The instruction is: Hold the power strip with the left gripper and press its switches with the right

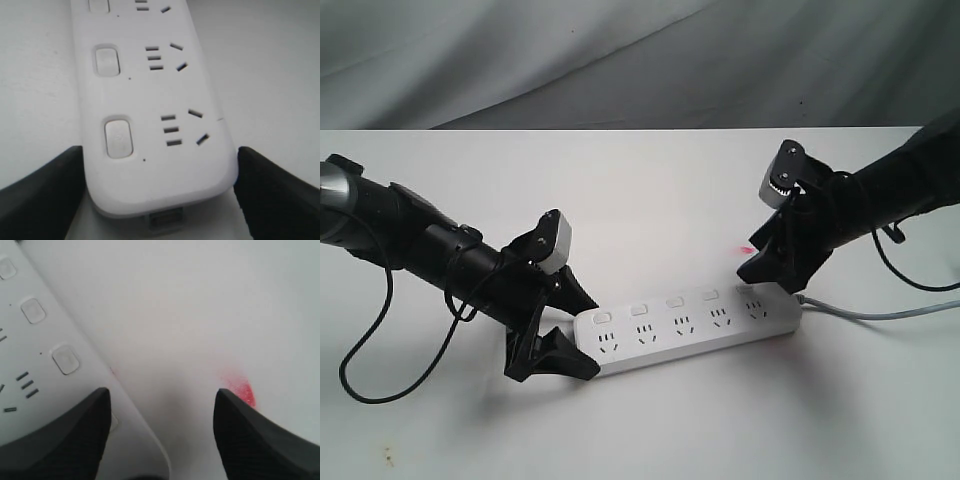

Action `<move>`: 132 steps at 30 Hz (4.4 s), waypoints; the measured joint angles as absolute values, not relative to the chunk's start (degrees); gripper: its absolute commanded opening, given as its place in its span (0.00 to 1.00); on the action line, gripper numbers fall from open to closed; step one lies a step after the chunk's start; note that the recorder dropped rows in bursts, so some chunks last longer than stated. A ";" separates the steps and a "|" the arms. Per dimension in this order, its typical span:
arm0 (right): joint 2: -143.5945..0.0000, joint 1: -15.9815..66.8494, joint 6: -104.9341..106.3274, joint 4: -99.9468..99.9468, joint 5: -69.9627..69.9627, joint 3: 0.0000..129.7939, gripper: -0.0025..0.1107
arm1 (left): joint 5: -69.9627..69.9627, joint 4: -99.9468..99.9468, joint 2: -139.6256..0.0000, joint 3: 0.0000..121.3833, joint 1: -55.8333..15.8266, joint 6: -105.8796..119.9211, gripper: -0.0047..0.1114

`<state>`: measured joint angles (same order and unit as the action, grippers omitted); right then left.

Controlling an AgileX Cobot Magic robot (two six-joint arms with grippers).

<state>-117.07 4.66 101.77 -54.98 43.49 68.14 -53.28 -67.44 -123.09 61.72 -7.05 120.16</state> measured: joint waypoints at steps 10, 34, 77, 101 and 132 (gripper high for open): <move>-118.05 4.66 101.77 -55.33 43.49 68.14 0.52 | -53.28 -67.44 -123.09 61.72 -7.05 120.16 0.30; -108.55 4.66 99.61 -59.23 36.73 67.84 0.52 | -53.28 -67.44 -123.09 61.72 -7.05 120.16 0.30; -50.18 4.66 65.75 -61.84 22.46 67.84 0.02 | -53.28 -67.44 -123.09 61.72 -7.05 120.16 0.30; -47.13 4.66 36.14 -53.63 18.50 67.84 0.02 | -53.28 -67.44 -123.09 61.72 -7.05 120.16 0.30; -15.45 1.29 -1.48 4.55 25.26 23.33 0.02 | -53.28 -67.44 -123.09 61.72 -7.05 120.16 0.30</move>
<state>-15.45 1.29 -1.48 4.55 25.26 23.33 -53.28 -67.44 -123.09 61.72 -7.05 120.16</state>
